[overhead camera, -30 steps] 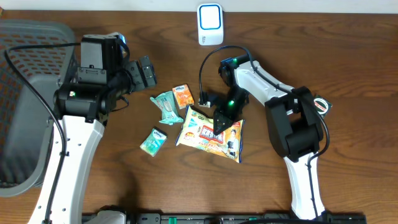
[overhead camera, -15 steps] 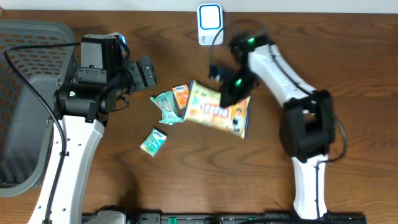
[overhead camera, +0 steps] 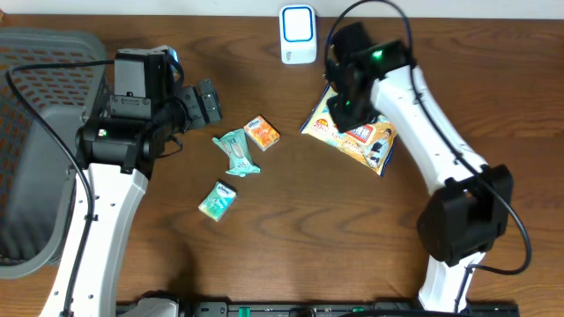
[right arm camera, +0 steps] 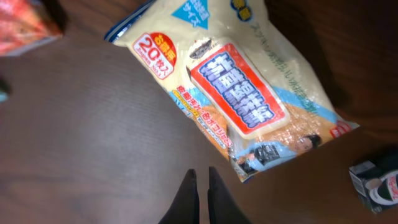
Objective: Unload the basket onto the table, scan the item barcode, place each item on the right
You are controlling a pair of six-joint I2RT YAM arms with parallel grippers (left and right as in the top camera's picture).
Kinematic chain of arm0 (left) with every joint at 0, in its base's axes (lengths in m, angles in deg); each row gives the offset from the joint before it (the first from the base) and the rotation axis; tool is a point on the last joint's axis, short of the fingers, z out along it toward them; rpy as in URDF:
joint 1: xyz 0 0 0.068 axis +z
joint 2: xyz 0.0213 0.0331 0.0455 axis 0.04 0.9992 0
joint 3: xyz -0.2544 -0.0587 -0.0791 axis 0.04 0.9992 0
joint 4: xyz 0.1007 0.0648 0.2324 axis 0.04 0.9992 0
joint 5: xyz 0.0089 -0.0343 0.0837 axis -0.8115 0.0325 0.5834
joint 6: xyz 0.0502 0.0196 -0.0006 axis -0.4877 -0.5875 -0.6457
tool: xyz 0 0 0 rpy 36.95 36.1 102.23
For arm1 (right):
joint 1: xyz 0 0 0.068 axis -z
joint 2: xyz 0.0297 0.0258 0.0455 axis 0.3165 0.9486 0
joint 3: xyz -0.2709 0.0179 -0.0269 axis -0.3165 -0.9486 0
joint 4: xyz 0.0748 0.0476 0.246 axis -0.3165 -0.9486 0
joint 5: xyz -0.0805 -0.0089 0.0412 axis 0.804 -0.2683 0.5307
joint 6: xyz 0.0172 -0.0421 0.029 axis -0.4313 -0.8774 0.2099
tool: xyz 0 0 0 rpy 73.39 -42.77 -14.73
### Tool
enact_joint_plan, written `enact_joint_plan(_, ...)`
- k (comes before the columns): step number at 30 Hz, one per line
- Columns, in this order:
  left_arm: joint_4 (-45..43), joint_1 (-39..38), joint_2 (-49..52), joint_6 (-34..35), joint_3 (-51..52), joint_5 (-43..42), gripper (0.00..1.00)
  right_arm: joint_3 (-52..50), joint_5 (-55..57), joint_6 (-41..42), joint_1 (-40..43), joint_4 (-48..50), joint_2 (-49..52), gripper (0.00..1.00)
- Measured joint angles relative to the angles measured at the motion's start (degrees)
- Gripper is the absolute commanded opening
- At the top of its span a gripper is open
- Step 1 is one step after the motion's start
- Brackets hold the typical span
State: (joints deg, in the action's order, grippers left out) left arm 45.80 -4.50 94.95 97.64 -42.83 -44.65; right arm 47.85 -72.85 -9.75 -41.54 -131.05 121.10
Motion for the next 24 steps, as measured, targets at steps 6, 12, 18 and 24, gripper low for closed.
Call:
enact_joint_plan(6,0.0,0.0,0.0,0.0,0.0,0.0,0.98,-6.7,3.9,0.6,-0.3,6.6,0.6,0.75)
enact_joint_plan(12,0.0,0.0,0.0,0.0,0.0,0.0,0.98,-7.5,-0.2,-2.1,4.6,13.2,0.6,0.86)
enact_joint_plan(18,0.0,0.0,0.0,0.0,0.0,0.0,0.98,-7.5,-13.5,-7.0,16.6,14.0,3.0,0.88)
enact_joint_plan(24,0.0,0.0,0.0,0.0,0.0,0.0,0.98,-7.5,-27.4,-14.5,22.7,14.4,10.9,0.83)
